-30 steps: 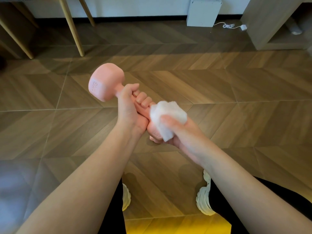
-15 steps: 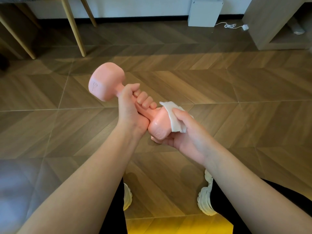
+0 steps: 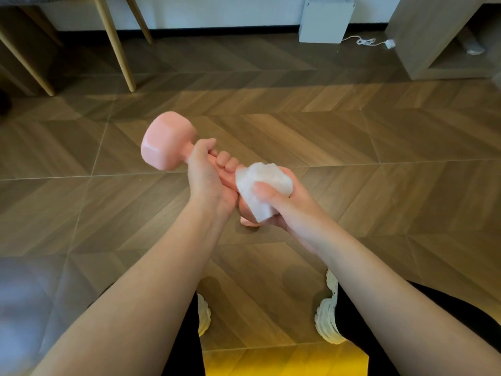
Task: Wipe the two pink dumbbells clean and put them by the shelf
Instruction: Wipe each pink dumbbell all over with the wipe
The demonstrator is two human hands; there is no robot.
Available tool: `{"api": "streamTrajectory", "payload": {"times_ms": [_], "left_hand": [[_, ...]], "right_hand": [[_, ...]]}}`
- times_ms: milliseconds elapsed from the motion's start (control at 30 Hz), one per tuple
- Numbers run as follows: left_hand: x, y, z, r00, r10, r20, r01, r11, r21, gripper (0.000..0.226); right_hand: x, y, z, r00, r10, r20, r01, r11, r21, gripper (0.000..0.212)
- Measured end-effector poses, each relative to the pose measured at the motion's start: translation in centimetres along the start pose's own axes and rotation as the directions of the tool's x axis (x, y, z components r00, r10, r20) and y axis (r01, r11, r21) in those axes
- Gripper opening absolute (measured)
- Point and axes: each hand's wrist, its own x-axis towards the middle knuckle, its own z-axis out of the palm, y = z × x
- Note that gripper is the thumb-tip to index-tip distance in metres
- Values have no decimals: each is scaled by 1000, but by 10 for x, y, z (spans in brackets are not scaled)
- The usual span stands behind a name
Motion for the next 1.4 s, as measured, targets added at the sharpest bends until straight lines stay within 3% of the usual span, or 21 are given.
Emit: {"api": "streamTrajectory", "payload": {"times_ms": [100, 167, 267, 333, 467, 567, 700, 800, 900, 1000, 1133, 1233, 1400], "left_hand": [[1, 5, 1, 1000, 13, 18, -14, 1000, 13, 34], [1, 5, 0, 1000, 3, 27, -3, 1000, 18, 34], [-1, 1, 1, 999, -9, 40, 8, 1000, 21, 34], [-1, 1, 2, 999, 0, 41, -1, 1000, 21, 34], [2, 5, 2, 999, 11, 36, -11, 1000, 10, 33], [1, 3, -1, 999, -12, 32, 12, 1000, 26, 34], [-1, -2, 2, 999, -14, 46, 12, 999, 38, 34], [1, 0, 4, 998, -1, 55, 0, 1000, 21, 33], [2, 1, 2, 999, 8, 52, -9, 1000, 10, 32], [0, 1, 1, 999, -5, 49, 4, 1000, 14, 32], [-2, 1, 5, 998, -8, 62, 8, 1000, -1, 33], [-3, 2, 5, 997, -17, 69, 18, 1000, -17, 32], [-2, 3, 1, 993, 15, 114, -19, 999, 36, 32]], "right_hand": [[0, -1, -3, 998, -39, 51, 39, 999, 1, 59], [0, 2, 2, 997, -79, -6, 79, 997, 6, 62], [2, 2, 12, 989, -89, -120, 90, 996, 4, 50], [3, -2, 8, 993, -62, -100, 62, 998, -3, 39], [2, -2, -4, 995, -30, 90, 28, 999, 22, 61], [2, 4, 1, 998, -56, 26, 56, 998, -7, 67], [2, 0, 7, 994, -52, -95, 50, 999, -19, 36], [2, -5, -4, 999, -38, 2, 38, 999, -11, 31], [1, -5, -12, 994, -16, 109, 8, 997, 73, 47], [2, 0, -4, 1000, -15, 23, 13, 998, 63, 62], [3, -4, 7, 995, 11, -101, -4, 998, 63, 47], [4, -8, 0, 998, 56, -31, -52, 990, 132, 56], [2, -6, -10, 952, 181, 247, -257, 910, 324, 60]]}}
